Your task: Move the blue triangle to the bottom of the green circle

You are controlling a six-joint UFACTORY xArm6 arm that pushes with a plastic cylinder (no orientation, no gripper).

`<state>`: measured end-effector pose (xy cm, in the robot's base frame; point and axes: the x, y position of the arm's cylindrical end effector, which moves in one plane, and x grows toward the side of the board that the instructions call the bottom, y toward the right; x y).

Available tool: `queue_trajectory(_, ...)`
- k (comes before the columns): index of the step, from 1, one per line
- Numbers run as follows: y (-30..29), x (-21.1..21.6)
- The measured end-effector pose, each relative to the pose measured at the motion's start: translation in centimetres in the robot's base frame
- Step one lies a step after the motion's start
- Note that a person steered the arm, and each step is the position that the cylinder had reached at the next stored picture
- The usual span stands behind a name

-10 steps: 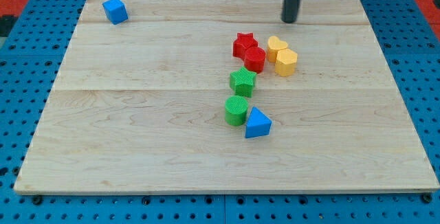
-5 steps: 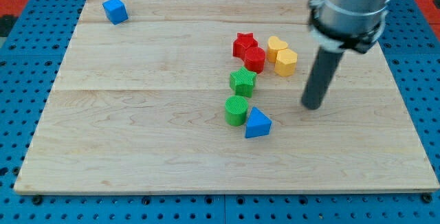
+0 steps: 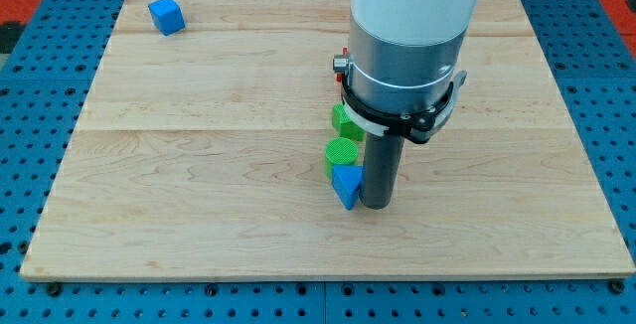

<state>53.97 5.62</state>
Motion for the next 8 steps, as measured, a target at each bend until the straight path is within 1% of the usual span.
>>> queue_trajectory(3, 1.8, 0.0)
queue_trajectory(4, 4.4, 0.0)
queue_trajectory(5, 4.6, 0.0)
queue_trajectory(6, 4.2, 0.1)
queue_trajectory(7, 0.3, 0.4)
queue_trajectory(8, -0.3, -1.9)
